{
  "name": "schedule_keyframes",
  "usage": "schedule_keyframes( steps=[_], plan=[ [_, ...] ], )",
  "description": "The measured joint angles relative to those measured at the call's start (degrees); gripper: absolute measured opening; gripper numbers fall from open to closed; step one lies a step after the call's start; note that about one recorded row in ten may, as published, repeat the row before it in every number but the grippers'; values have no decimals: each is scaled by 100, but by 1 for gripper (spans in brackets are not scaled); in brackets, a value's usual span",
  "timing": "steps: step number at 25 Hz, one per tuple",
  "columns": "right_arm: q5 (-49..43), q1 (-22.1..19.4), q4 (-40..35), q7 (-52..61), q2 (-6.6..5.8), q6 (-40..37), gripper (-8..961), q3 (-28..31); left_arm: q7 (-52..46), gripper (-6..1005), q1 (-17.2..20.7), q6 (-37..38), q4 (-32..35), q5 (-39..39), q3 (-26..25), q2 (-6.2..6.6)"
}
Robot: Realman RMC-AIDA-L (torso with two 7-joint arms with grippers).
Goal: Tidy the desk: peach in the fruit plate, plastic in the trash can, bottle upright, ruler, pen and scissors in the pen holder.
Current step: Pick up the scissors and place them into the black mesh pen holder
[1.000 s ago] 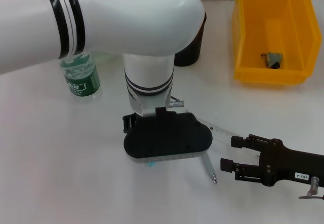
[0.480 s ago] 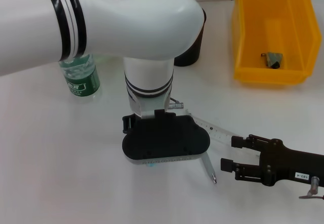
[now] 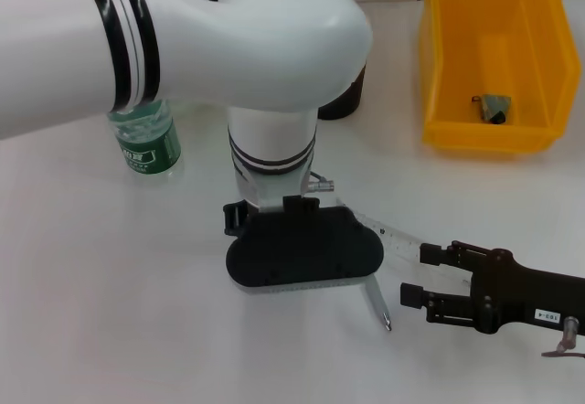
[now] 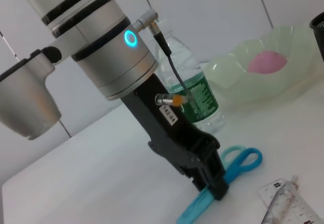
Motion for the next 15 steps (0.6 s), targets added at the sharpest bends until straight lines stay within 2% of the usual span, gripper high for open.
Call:
schedule_keyframes(
  steps=[10, 15],
  plan=[
    [3, -3, -74, 19, -43, -66, 825, 16, -645, 230, -54, -11, 472, 710, -415, -28],
    [4, 12, -192, 148, -89, -109, 825, 17, -786, 234, 47, 86, 742, 928, -654, -3]
  ],
)
